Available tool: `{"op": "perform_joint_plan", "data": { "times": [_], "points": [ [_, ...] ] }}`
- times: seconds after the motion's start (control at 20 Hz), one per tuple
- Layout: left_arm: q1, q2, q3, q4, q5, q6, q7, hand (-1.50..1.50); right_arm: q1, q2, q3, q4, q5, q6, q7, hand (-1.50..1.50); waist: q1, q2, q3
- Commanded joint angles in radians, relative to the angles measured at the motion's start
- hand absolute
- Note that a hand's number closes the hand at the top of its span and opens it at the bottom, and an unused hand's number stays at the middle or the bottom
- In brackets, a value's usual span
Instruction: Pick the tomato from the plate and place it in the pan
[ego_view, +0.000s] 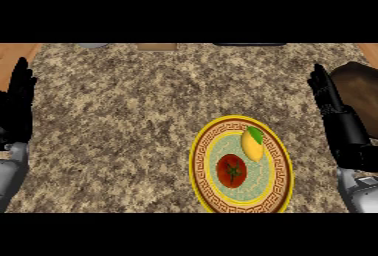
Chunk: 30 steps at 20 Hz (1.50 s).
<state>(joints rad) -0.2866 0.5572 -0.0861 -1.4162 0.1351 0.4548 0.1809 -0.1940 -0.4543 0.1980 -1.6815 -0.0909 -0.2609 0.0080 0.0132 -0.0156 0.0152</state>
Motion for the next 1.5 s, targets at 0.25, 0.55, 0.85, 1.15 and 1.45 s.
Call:
{"op": "perform_joint_plan", "data": {
  "times": [0.25,0.55,0.85,1.15,1.45],
  "points": [
    [-0.062,-0.117,-0.084,-0.068,0.062,-0.105,-0.076,0.00,-0.102,0.020,0.314,0.014,-0.153,0.520,-0.163,1.50,0.085,0.045,-0.013],
    [0.061,-0.149,-0.049,-0.038,0.138,-0.169,-0.144,0.00,0.080,-0.084,0.112,0.138,0.068,0.368,-0.739,-1.50,-0.021,0.018,-0.012],
    [0.027,-0.147,-0.017,0.008,0.137,-0.210,-0.169,0.00,0.018,-0.305,-0.040,0.146,0.048,0.533,-0.805,-1.50,-0.021,0.016,-0.016],
    [0.082,-0.170,-0.046,-0.061,0.107,-0.169,-0.137,0.00,-0.013,-0.495,-0.074,-0.024,0.140,0.586,-0.628,-1.50,-0.026,0.009,-0.017],
    [0.071,-0.182,-0.020,-0.027,0.096,-0.219,-0.167,0.00,-0.068,-0.482,-0.134,-0.219,0.075,0.661,-0.363,-1.50,-0.017,0.013,-0.016]
  ]
}}
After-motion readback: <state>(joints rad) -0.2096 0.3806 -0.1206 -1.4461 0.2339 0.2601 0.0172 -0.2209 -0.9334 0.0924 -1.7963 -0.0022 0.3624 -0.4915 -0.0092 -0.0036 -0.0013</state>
